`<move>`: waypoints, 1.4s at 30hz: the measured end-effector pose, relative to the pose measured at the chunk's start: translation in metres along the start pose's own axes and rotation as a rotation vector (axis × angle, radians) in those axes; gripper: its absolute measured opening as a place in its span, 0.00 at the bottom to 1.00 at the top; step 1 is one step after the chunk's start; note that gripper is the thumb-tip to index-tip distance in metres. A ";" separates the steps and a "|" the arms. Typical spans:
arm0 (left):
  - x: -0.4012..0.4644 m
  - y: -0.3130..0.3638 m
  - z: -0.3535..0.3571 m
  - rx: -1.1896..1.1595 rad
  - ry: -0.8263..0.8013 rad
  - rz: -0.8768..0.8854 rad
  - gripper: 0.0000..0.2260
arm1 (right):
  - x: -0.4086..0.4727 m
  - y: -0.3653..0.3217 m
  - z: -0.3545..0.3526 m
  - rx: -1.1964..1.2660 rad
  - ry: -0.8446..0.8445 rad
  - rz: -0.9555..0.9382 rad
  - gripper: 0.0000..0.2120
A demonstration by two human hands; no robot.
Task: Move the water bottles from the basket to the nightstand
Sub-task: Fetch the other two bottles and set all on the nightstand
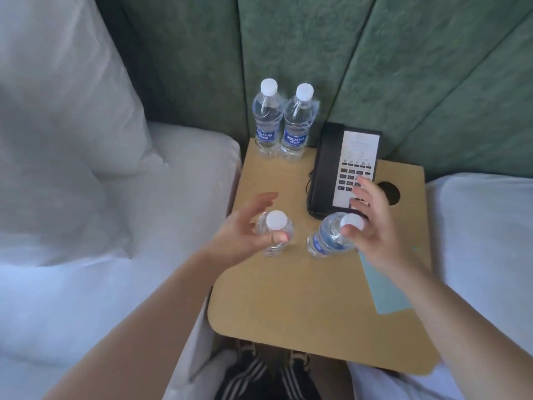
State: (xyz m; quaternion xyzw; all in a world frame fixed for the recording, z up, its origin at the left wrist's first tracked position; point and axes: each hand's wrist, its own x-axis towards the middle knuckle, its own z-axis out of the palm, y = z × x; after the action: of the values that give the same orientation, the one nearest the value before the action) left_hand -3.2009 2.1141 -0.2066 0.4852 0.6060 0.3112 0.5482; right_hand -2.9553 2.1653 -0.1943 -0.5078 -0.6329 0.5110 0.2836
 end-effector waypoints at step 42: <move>0.241 0.157 0.209 0.260 0.337 0.257 0.28 | 0.096 0.054 -0.249 -0.165 0.510 -0.067 0.25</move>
State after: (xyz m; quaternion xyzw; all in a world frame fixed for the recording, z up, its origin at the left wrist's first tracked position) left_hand -2.9427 2.3581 -0.1940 0.5659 0.6571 0.3742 0.3285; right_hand -2.7490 2.3416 -0.1812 -0.6203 -0.5968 0.3039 0.4082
